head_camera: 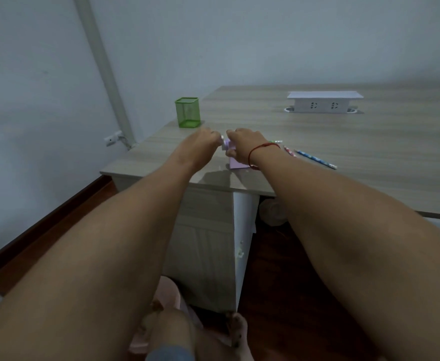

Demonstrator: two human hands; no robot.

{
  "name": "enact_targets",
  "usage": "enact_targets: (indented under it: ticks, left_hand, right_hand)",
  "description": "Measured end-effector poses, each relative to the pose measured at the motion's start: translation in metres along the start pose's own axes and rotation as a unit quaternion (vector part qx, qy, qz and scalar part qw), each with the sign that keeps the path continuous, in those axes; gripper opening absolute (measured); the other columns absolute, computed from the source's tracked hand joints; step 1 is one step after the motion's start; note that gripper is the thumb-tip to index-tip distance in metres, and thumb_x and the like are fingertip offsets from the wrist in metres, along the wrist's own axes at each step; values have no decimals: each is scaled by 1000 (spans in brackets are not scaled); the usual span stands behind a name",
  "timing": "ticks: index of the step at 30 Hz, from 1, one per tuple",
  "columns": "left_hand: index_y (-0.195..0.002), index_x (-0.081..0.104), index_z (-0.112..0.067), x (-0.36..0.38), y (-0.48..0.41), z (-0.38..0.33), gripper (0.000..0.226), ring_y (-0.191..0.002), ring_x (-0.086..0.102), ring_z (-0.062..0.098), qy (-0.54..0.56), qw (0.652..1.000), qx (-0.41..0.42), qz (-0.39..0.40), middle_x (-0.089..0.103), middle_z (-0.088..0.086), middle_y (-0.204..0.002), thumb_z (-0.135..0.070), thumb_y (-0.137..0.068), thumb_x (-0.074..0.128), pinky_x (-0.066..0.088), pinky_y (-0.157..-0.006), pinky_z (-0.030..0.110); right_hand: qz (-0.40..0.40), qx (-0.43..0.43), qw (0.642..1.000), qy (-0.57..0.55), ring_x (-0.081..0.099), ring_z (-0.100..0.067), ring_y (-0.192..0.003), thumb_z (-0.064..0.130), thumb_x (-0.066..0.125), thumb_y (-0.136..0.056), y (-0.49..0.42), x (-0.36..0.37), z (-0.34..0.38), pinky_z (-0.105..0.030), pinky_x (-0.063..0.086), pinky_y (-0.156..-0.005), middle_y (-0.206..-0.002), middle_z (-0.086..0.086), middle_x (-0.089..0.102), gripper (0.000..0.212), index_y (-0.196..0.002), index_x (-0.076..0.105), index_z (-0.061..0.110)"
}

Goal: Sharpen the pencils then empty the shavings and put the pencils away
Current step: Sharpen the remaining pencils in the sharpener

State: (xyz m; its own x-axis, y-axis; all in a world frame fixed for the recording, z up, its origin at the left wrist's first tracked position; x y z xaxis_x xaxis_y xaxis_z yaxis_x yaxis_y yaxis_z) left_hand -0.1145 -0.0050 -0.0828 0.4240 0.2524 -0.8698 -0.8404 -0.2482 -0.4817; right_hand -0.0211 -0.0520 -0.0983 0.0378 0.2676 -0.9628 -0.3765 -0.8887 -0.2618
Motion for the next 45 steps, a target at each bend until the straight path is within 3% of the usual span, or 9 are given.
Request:
enact_targets:
  ticks: [3,9,16,19,22,28,35,42,45]
  left_hand:
    - [-98,61,0,7,11,-7,16,-83,62,39,6,999,1,37,64,22,-93,-6,-96,47,44,-67,40]
    - [-105,65,-1,43,23,-7,27,-99,62,34,24,991,-46,127,64,20,-109,-14,-99,42,49,-88,41]
    - [-103,67,-5,62,-3,13,31,-97,60,33,37,980,-45,191,64,19,-109,-23,-97,42,49,-84,39]
    - [-109,63,-7,56,-21,20,26,-101,60,35,1,983,-31,182,63,19,-112,-21,-96,45,46,-83,38]
    - [-102,64,-6,44,-33,24,18,-93,62,36,-42,987,5,153,64,17,-102,-12,-93,50,46,-74,40]
    - [-90,61,0,20,-44,26,16,-91,62,38,-45,996,47,69,64,21,-95,-1,-92,45,50,-72,45]
    - [-100,61,0,6,-33,20,17,-94,62,37,-30,999,28,7,64,21,-103,-2,-95,45,48,-75,42]
    - [-104,62,-2,3,-4,5,19,-93,62,37,-18,1000,19,-11,64,20,-102,-6,-95,47,46,-74,41]
    - [-105,60,-3,11,13,-7,19,-87,61,40,-16,999,15,39,62,22,-97,-9,-96,45,45,-70,42]
  right_hand:
    - [5,4,1000,-3,53,-35,-117,32,54,-93,-2,1,-2,-41,44,-92,-129,-15,52,37,-125,49,13]
    - [-2,-4,1000,1,52,-37,-118,32,51,-93,-2,4,-1,-43,45,-93,-131,-16,51,41,-129,47,12]
    - [-33,1,999,-14,51,-36,-120,29,46,-92,-2,7,-1,-45,45,-95,-131,-15,51,42,-130,47,10]
    - [-37,-4,999,-17,53,-34,-116,30,47,-93,-1,5,-2,-44,46,-93,-130,-13,52,40,-128,49,12]
    - [-31,-5,999,-9,54,-32,-114,30,48,-94,1,3,-3,-42,47,-93,-130,-11,51,39,-129,48,14]
    - [7,3,1000,7,52,-32,-120,34,46,-97,-4,3,-4,-41,44,-96,-136,-12,47,44,-138,40,16]
    - [15,19,1000,6,53,-33,-117,32,51,-96,-5,2,-3,-40,44,-95,-133,-14,49,42,-133,44,15]
    - [9,26,1000,-15,52,-33,-118,32,53,-94,-1,0,0,-40,43,-96,-132,-14,50,36,-126,49,16]
    - [6,31,999,-15,51,-35,-120,32,54,-93,-2,2,0,-41,42,-97,-132,-15,49,35,-125,50,16]
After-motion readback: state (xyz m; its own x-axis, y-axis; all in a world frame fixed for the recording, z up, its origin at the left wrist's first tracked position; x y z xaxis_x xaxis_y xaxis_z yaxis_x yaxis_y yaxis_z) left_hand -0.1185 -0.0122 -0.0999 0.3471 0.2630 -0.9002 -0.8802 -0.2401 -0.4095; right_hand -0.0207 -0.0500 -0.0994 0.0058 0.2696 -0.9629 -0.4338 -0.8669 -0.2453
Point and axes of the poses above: each hand's wrist, its own y-axis away from the middle knuckle, its own x-axis out of the palm, z = x × y, the point moved 6 cm from there along -y, towards the middle knuckle
